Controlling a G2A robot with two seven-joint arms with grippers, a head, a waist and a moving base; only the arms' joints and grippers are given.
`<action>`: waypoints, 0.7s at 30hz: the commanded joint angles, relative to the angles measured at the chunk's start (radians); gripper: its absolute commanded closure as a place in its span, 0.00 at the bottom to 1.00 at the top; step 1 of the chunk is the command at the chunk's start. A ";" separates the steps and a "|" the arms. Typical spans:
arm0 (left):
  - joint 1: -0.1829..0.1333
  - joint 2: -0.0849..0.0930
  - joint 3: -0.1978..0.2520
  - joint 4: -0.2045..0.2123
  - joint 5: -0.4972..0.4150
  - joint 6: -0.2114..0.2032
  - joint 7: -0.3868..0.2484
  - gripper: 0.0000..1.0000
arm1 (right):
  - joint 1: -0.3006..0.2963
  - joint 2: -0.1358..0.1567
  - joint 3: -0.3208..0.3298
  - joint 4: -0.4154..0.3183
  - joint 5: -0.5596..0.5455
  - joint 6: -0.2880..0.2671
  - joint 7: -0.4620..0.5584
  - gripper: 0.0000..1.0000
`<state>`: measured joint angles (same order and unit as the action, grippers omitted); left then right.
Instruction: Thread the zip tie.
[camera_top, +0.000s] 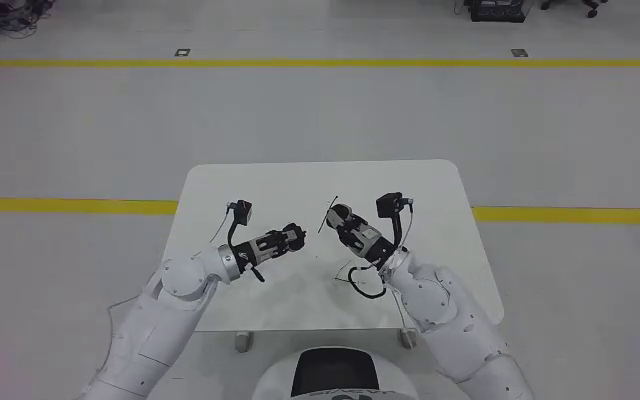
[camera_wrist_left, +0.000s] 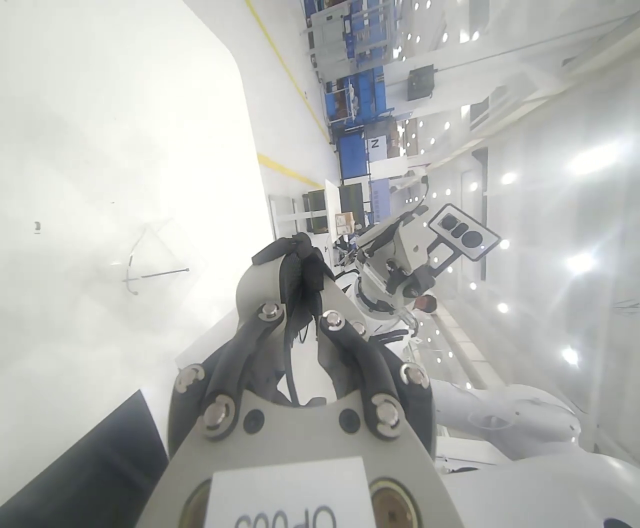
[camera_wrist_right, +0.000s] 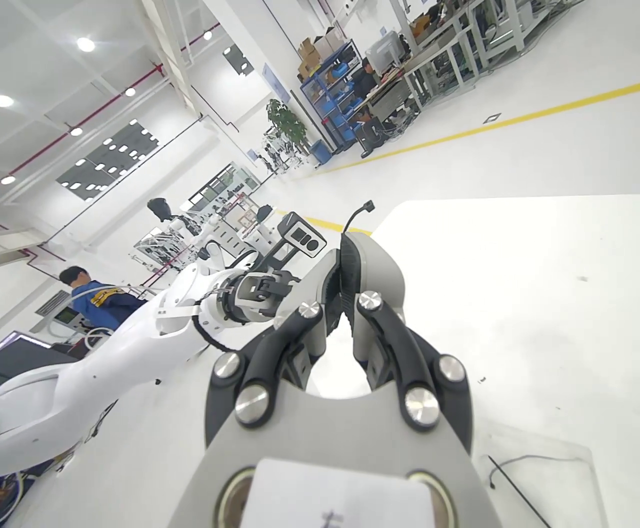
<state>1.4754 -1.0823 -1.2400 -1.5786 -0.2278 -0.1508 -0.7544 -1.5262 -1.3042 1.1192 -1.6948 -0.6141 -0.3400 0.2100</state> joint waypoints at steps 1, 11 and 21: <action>0.000 0.000 0.000 0.000 0.000 0.000 0.000 1.00 | 0.000 0.000 0.000 0.000 0.000 0.000 0.000 1.00; 0.013 -0.005 0.040 -0.010 0.007 0.112 0.122 1.00 | 0.014 -0.005 -0.044 0.056 -0.115 0.006 -0.102 1.00; 0.028 0.000 0.032 -0.047 -0.002 0.125 0.144 1.00 | 0.040 -0.008 -0.074 0.103 -0.134 0.000 -0.151 1.00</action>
<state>1.5026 -1.0829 -1.2091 -1.6184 -0.2511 -0.0081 -0.6171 -1.4868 -1.3120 1.0457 -1.5921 -0.7481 -0.3400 0.0582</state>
